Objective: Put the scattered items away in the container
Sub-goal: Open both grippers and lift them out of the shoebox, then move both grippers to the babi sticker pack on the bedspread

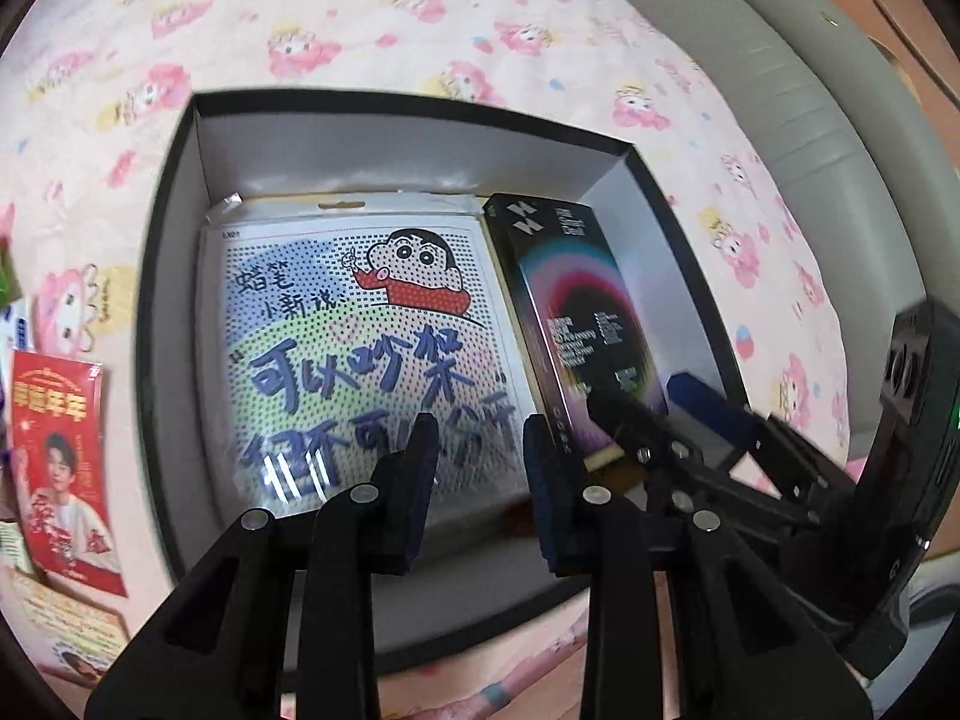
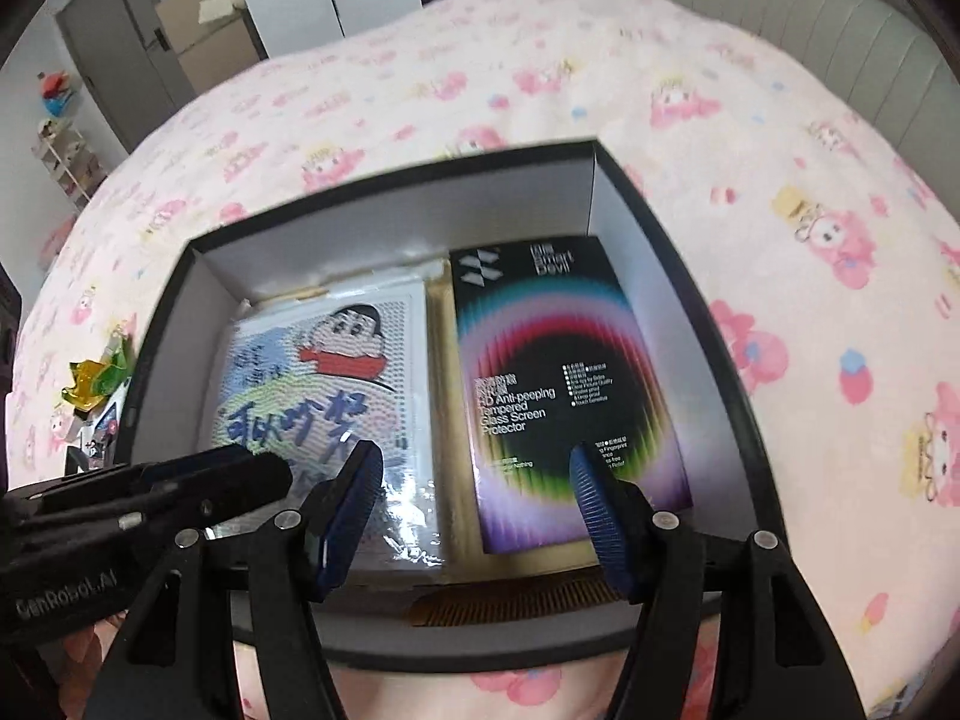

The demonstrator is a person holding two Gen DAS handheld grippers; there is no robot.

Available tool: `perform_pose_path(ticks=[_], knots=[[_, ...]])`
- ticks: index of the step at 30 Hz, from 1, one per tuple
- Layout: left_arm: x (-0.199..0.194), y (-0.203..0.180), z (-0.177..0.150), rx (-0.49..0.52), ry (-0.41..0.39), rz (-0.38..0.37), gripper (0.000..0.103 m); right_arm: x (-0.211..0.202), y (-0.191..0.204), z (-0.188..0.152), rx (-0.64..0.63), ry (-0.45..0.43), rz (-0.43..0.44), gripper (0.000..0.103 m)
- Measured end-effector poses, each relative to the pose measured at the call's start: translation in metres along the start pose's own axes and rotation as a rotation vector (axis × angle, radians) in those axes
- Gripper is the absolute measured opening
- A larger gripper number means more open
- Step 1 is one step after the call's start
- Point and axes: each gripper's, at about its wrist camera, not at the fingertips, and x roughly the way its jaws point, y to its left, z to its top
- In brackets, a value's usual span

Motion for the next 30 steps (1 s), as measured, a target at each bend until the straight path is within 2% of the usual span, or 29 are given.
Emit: perform_pose_path(ticks=[5,13,23,30], knots=[[-0.035,-0.008,-0.020,0.054,-0.083,0.043,0.029,-0.018,0.033,-0.004,-0.055,-0.111,-0.084,0.062],[-0.098,-0.005,-0.063,0.094,-0.164,0.051,0.029,-0.069,0.068,-0.035,-0.085,-0.199,-0.034,0.062],[-0.163,0.022,-0.110,0.088,-0.237,0.067,0.029,-0.117,0.119,-0.068,-0.151,-0.231,0.050,0.062],[-0.188,0.057,-0.135,0.043,-0.276,0.125,0.029,-0.119,0.169,-0.084,-0.226,-0.218,0.096,0.062]])
